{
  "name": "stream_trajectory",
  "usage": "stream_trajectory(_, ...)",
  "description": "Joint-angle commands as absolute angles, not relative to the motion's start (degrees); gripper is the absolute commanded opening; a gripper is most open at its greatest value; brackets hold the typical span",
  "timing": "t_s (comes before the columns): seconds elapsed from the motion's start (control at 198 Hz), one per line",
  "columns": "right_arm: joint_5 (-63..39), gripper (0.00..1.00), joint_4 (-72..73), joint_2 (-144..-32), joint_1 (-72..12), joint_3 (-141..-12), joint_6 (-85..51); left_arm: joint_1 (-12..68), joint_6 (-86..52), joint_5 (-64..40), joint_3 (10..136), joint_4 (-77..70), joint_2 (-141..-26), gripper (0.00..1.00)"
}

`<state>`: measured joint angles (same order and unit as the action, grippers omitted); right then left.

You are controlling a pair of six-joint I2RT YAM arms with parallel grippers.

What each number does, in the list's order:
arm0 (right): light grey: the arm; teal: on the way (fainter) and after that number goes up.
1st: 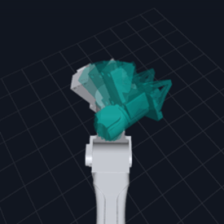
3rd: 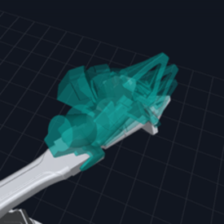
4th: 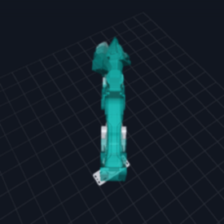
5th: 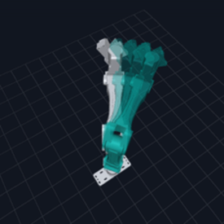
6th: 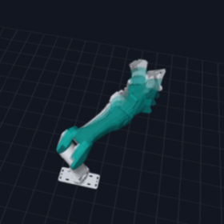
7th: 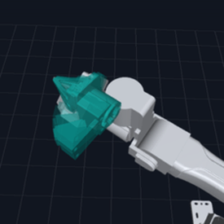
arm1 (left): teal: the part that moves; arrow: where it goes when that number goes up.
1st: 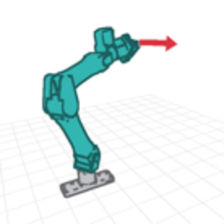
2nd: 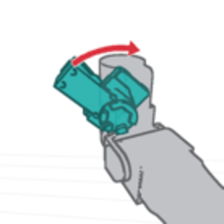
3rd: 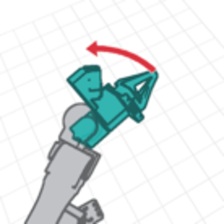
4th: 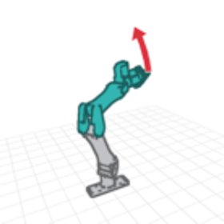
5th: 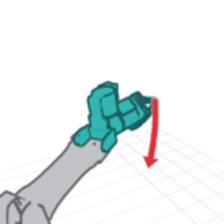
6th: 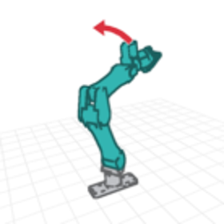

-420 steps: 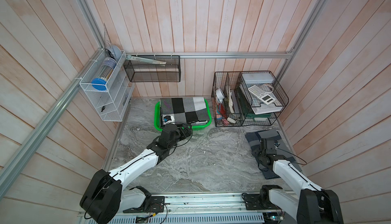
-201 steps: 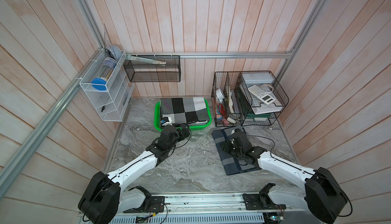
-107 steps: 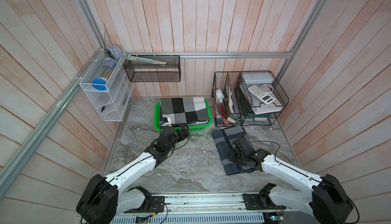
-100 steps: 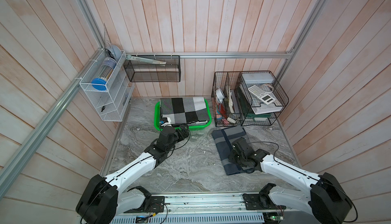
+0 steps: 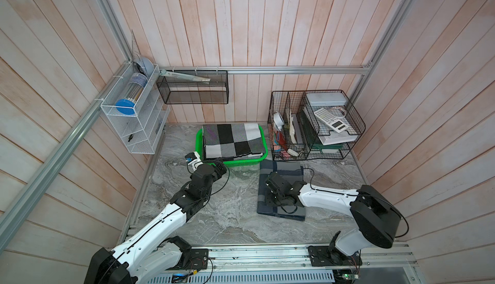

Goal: Put the folded scarf in the basket
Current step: Adjust the scarf at the center of the board.

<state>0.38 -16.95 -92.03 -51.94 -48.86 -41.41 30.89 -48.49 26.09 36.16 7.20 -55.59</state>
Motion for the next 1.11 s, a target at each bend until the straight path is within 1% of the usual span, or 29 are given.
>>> stream_trajectory(0.0,-6.2,0.40,-13.6,-96.7,-54.9,-54.9,-36.3,30.0,-50.4,30.2,34.0,12.1,-52.8,1.00)
stream_trajectory(0.121,-8.2,0.40,-9.5,-97.8,-57.2,-58.9,-34.6,30.0,-51.3,27.9,32.7,13.2,-50.5,1.00)
stream_trajectory(0.212,-6.8,0.40,-7.4,-95.1,-57.3,-57.3,-34.8,30.1,-51.3,24.6,31.5,13.4,-49.3,1.00)
stream_trajectory(0.334,1.3,0.41,-8.4,-88.9,-57.1,-52.7,-36.0,30.1,-51.8,18.8,30.1,13.1,-48.5,1.00)
stream_trajectory(0.41,10.4,0.42,-11.2,-84.9,-56.6,-49.5,-41.0,30.2,-53.3,15.2,28.9,12.1,-48.8,1.00)
stream_trajectory(0.486,17.5,0.41,-11.9,-81.1,-55.7,-45.6,-43.1,31.1,-55.1,11.8,27.6,10.2,-49.5,0.99)
stream_trajectory(0.567,21.4,0.42,-12.0,-77.6,-53.7,-42.1,-44.5,33.0,-57.2,9.9,26.6,8.6,-50.9,0.98)
stream_trajectory(0.723,19.9,0.42,-13.1,-74.0,-44.9,-38.4,-47.5,38.2,-61.0,8.8,25.5,8.4,-53.8,0.95)
stream_trajectory(0.784,18.3,0.42,-11.8,-73.5,-41.6,-37.0,-47.5,40.5,-62.8,9.0,25.2,9.0,-54.6,0.92)
stream_trajectory(0.835,16.8,0.42,-10.4,-73.5,-39.2,-36.1,-47.2,42.3,-64.3,9.1,24.8,9.0,-55.4,0.87)
stream_trajectory(0.992,13.2,0.42,-6.6,-75.8,-33.6,-35.1,-45.6,46.3,-68.2,8.9,22.6,7.3,-57.7,0.79)
stream_trajectory(1.108,12.2,0.42,-5.9,-78.0,-31.1,-36.4,-43.9,47.7,-69.9,8.6,21.9,5.8,-59.3,0.78)
